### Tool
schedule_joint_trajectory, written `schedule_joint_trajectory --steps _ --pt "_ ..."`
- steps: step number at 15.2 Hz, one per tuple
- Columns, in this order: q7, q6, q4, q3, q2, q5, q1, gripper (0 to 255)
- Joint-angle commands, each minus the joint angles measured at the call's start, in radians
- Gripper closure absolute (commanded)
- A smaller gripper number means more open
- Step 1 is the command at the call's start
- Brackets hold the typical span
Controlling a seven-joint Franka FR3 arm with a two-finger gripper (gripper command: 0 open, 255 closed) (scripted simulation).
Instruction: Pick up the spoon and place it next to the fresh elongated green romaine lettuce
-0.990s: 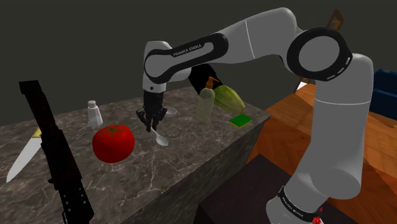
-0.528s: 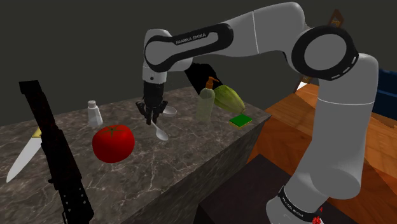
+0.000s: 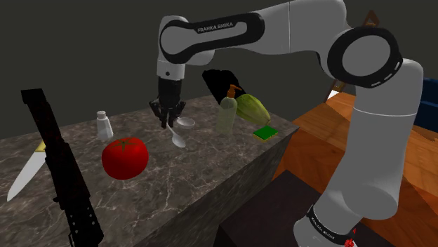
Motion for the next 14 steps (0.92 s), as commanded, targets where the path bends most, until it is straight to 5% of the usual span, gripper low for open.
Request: schedule_joint_trajectory --steps 1,14 --pt "0.003 -0.027 0.022 0.0 -0.004 0.0 -0.001 255" --pt "0.028 -0.194 0.181 0.002 -0.015 -0.002 0.0 255"
